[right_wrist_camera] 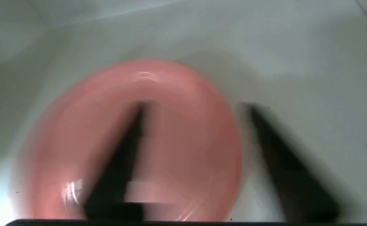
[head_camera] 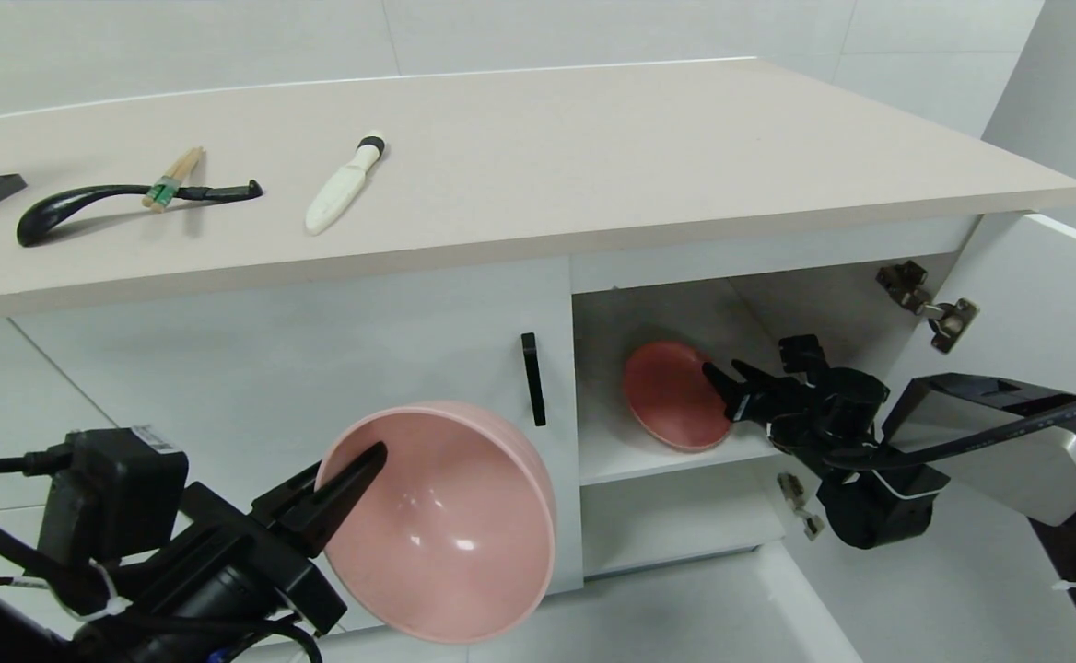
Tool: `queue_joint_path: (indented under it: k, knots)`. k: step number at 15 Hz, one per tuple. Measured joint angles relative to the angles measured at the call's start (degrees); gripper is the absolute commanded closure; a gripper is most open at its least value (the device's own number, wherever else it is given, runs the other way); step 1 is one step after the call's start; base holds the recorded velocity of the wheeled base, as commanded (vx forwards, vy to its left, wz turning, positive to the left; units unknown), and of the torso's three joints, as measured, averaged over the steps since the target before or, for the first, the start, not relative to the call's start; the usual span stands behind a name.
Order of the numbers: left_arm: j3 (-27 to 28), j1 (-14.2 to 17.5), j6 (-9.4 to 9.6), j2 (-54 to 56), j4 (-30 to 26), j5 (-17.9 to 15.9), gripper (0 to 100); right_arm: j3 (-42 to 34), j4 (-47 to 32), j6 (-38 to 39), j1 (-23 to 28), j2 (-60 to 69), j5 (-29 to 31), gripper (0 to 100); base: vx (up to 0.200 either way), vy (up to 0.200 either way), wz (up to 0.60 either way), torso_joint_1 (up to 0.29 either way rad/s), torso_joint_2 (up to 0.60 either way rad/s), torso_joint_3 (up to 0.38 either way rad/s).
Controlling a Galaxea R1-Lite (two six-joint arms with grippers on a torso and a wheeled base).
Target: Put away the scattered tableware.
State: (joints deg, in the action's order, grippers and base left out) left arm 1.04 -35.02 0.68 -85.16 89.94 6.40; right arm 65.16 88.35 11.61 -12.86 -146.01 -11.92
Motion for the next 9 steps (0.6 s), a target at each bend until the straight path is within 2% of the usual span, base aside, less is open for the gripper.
queue_joint_path:
  k: [5, 7, 9]
  knots:
    - [0.2, -0.1, 0.13, 0.0, 0.0, 0.0, 100, -3.7, 1.2, -0.5, -0.2, 3.4, -0.1, 0, 0.000, 0.000, 0.00, 0.000, 0.00, 0.000]
    - [0.2, -0.1, 0.55, -0.3, 0.0, 0.0, 100, -10.8, 1.5, -2.0, -0.5, 7.2, -0.2, 0, 0.000, 0.000, 0.00, 0.000, 0.00, 0.000]
    - [0.8, -0.1, 0.88, -1.3, 0.0, 0.0, 100, -21.6, 1.5, -5.1, -0.8, 12.1, -0.4, 0, 0.000, 0.000, 0.00, 0.000, 0.00, 0.000]
